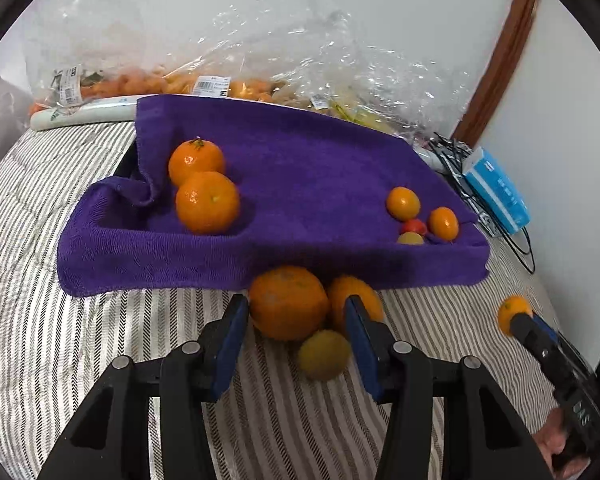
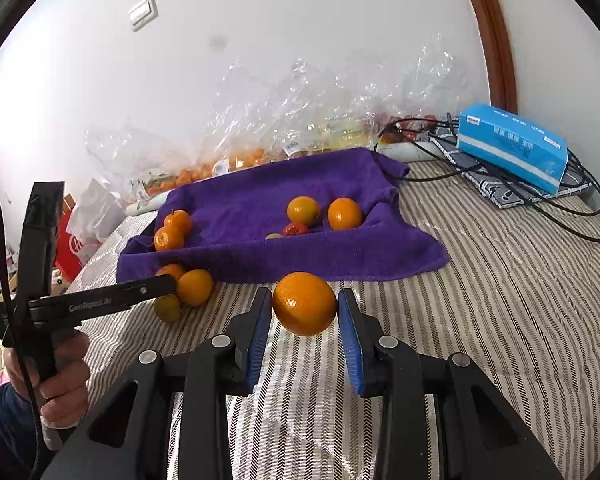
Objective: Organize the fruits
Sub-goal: 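Close the left gripper on a large orange while the right gripper holds its orange, then lift the large orange with the left gripper while the right gripper holds its orange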
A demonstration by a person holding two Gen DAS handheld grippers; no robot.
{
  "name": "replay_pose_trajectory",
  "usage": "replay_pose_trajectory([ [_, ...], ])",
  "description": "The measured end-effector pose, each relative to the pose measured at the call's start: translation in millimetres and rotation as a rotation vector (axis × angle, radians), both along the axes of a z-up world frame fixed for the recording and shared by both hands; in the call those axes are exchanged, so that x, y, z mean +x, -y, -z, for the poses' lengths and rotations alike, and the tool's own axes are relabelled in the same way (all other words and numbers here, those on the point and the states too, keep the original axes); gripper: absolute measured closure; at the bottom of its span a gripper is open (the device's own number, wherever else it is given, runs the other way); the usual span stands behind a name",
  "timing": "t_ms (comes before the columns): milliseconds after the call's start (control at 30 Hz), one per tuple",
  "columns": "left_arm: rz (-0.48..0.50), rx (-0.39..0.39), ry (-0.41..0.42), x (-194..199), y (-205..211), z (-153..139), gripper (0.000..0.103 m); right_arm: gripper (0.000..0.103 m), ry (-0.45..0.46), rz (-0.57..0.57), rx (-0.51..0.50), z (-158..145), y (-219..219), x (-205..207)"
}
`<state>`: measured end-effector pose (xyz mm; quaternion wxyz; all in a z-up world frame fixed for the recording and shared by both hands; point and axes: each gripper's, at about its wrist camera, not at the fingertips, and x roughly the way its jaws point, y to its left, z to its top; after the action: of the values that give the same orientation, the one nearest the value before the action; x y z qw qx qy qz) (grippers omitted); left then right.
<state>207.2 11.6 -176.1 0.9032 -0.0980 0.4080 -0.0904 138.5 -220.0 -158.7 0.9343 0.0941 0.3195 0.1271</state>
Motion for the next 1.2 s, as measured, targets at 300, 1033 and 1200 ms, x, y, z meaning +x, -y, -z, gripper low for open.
replay_pose_trajectory([
  [300,-0.016,0.038,0.010,-13,-13,0,0.063,0.069,-0.014,-0.006,0.006,2,0,2],
  [1033,-0.033,-0.030,0.122,-24,-39,0,0.062,0.069,-0.058,-0.017,0.015,8,1,11],
  [1200,-0.012,-0.029,0.164,-31,-33,-6,0.062,0.069,-0.046,-0.015,0.001,7,-1,10],
])
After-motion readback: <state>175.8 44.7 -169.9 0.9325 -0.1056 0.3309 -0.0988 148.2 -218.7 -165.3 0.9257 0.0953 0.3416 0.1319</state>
